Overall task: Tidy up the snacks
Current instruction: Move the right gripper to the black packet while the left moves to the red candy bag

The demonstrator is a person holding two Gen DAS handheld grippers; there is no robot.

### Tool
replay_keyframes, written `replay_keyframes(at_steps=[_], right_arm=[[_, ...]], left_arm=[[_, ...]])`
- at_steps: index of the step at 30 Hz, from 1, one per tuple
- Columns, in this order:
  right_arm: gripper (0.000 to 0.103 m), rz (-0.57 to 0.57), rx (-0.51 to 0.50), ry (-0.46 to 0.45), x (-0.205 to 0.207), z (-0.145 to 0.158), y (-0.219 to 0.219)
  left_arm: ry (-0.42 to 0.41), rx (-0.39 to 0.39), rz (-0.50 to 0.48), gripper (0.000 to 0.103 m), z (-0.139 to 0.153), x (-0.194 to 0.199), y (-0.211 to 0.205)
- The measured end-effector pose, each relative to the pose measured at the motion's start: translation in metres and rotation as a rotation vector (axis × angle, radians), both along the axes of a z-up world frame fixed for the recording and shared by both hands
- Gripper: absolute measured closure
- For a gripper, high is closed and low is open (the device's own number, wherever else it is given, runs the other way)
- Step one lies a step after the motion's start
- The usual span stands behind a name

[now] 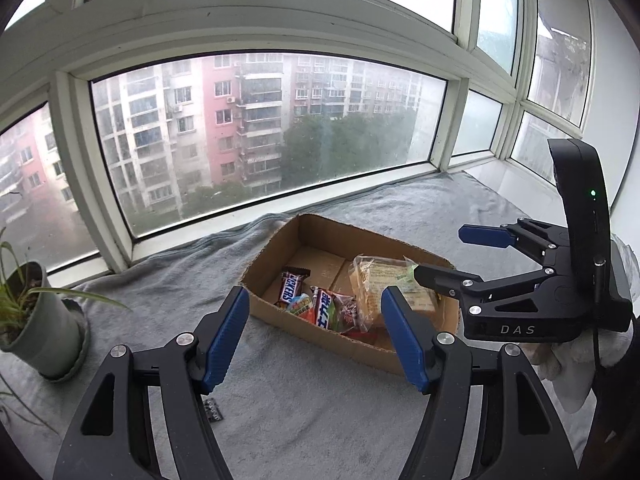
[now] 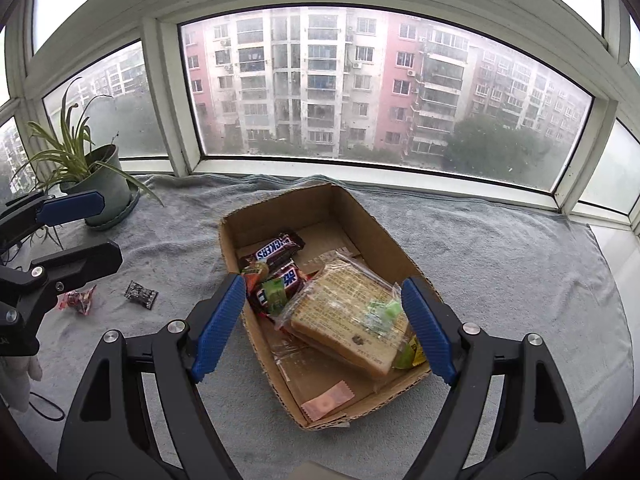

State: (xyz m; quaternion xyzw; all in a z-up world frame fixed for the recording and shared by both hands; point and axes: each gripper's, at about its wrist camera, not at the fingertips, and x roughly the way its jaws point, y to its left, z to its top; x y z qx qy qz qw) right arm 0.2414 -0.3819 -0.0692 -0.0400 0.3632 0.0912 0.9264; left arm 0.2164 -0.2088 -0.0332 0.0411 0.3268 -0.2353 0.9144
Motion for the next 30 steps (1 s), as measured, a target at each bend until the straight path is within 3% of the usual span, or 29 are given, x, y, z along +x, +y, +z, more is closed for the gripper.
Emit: replay_keyframes(at_steps=[7,14,22,30], right_arm=[[0.02,0.088,0.004,-0.005,-0.003,0.004,0.033],[0.02,0.189,0.023,0.017,-0.005,-0.005,0.066],[0.02,0.346,0.004,0.075,-0.002,-0.027,0.114],[0.02,0.497,-0.04,0.145,0.008,-0.053,0.166]], left_arm=[[0.003,-0.015,0.048,0.035,0.0,-0.016,0.033],[0.042,-0.023,0.152,0.035,-0.011,-0.037,0.095],[0.132,-0.036,0.317,0.035,-0.045,-0.063,0.168],[0.229,-0.053,0.418,0.035,-0.085,-0.075,0.201]])
